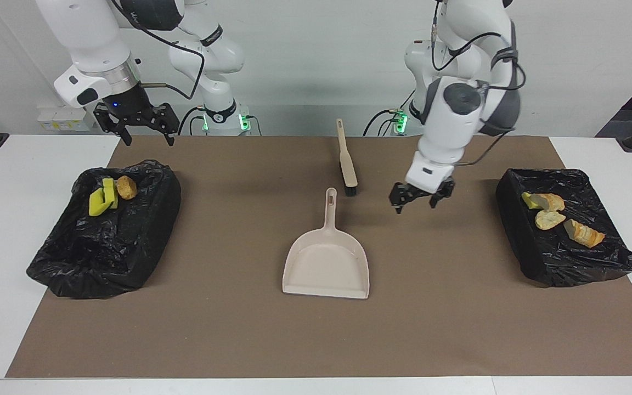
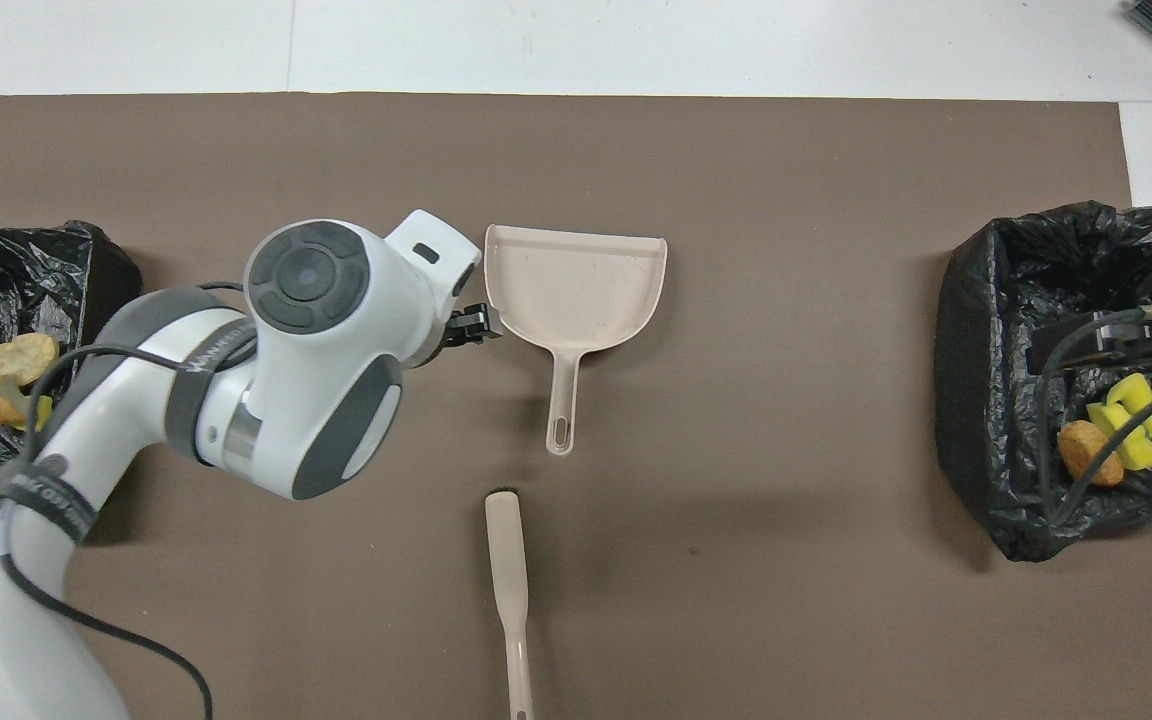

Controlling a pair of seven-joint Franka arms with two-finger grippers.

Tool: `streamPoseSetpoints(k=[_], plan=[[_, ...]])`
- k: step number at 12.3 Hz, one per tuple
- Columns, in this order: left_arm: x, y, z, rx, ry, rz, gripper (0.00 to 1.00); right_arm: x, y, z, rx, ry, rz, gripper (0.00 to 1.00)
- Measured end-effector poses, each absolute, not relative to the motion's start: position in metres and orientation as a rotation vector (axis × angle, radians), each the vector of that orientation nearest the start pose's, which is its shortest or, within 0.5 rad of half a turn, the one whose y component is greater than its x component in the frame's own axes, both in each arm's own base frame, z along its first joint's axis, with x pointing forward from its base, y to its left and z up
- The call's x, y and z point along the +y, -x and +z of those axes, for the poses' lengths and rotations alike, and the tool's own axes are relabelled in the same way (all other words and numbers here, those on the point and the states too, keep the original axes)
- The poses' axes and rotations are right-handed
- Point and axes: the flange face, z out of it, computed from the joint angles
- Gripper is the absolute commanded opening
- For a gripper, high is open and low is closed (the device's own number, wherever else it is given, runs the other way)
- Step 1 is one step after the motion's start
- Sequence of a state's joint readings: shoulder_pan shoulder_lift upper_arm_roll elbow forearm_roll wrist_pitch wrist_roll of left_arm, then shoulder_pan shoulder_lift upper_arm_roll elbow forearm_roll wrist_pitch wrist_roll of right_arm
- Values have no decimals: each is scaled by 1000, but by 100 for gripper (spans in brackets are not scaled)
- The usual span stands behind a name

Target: Sweep and dump trash in bin

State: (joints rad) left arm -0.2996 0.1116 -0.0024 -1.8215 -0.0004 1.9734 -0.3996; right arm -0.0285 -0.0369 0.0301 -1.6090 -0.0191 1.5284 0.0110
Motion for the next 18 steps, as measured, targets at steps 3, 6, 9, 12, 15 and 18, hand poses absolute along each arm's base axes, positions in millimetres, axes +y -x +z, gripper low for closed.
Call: streamPoseSetpoints(k=[3,6,9,12,15,18], plan=[[-90,-572,500,-72,3145,-34,100,-1,-538,623,16,3161,69,100],[-47,-568,517,11,3135,-8,100,-1,-538,623,16,3161,69,100],[-21,-558,562,121,3079,40,100,-1,-538,623,16,3161,69,100],[-4,-549,597,166,3076,-2,100,-1,-538,623,16,3161,69,100],[-21,-533,651,207,3072,7,100,-1,-538,623,16,3161,69,100],[-35,-519,660,248,3066,44,100,-1,-538,623,16,3161,69,100]])
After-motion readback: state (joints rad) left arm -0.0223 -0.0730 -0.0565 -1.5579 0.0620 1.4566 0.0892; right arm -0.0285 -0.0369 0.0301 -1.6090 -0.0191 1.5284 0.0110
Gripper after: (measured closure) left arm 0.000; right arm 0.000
